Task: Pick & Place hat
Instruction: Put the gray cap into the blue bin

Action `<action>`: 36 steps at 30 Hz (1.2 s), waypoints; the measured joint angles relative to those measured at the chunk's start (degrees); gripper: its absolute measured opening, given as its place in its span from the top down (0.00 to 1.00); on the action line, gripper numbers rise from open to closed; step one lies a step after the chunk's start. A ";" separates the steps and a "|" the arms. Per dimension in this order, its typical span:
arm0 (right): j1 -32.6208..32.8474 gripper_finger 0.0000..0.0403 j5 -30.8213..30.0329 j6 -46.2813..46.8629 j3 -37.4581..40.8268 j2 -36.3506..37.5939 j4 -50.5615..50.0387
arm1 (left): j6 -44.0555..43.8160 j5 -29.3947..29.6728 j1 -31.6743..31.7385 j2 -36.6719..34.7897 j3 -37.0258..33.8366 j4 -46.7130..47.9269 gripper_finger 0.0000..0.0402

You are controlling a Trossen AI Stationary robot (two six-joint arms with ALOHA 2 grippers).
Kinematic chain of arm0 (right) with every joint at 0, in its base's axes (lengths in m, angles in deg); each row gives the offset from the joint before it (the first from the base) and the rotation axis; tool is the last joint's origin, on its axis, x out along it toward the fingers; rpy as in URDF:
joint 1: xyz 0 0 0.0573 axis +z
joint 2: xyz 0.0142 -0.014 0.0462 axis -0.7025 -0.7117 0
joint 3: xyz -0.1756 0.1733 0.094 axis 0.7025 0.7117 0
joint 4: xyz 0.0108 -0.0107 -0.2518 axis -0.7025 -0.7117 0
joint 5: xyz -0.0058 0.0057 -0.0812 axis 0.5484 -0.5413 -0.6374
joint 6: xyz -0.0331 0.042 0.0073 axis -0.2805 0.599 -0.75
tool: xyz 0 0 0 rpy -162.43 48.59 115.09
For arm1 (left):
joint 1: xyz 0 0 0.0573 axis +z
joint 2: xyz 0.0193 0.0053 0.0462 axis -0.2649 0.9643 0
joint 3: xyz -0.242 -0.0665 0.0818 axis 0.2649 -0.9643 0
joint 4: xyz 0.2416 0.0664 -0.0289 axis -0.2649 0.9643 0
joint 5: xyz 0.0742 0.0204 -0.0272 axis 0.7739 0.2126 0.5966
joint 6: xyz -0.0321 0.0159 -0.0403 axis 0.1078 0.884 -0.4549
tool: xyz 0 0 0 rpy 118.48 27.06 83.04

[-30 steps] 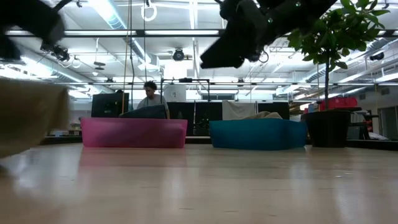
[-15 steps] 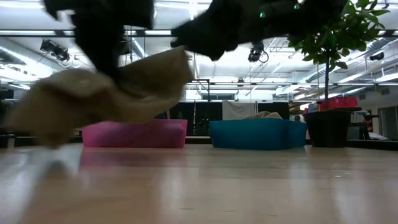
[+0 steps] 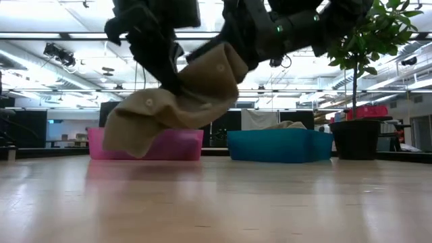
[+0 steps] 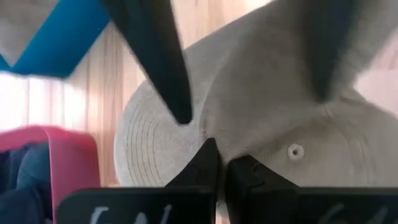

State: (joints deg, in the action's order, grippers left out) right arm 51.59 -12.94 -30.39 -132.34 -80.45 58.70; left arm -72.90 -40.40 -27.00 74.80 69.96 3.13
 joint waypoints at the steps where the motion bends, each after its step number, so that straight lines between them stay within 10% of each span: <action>1: -0.06 0.45 0.06 0.00 -0.37 0.35 -0.07 | -0.17 0.00 0.30 0.20 0.00 0.70 0.98; 22: -0.35 0.46 -12.41 -1.64 -3.83 0.38 -20.21 | 0.52 0.47 2.54 1.79 -0.04 -7.17 0.97; 36: -0.35 0.95 -12.35 -1.13 -3.80 0.36 -22.48 | 0.30 0.44 4.03 1.76 -0.04 -7.24 0.91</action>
State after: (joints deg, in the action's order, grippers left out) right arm 51.24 -25.29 -31.51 -136.14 -80.10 36.22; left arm -72.60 -39.96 -22.97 76.56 69.92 -4.11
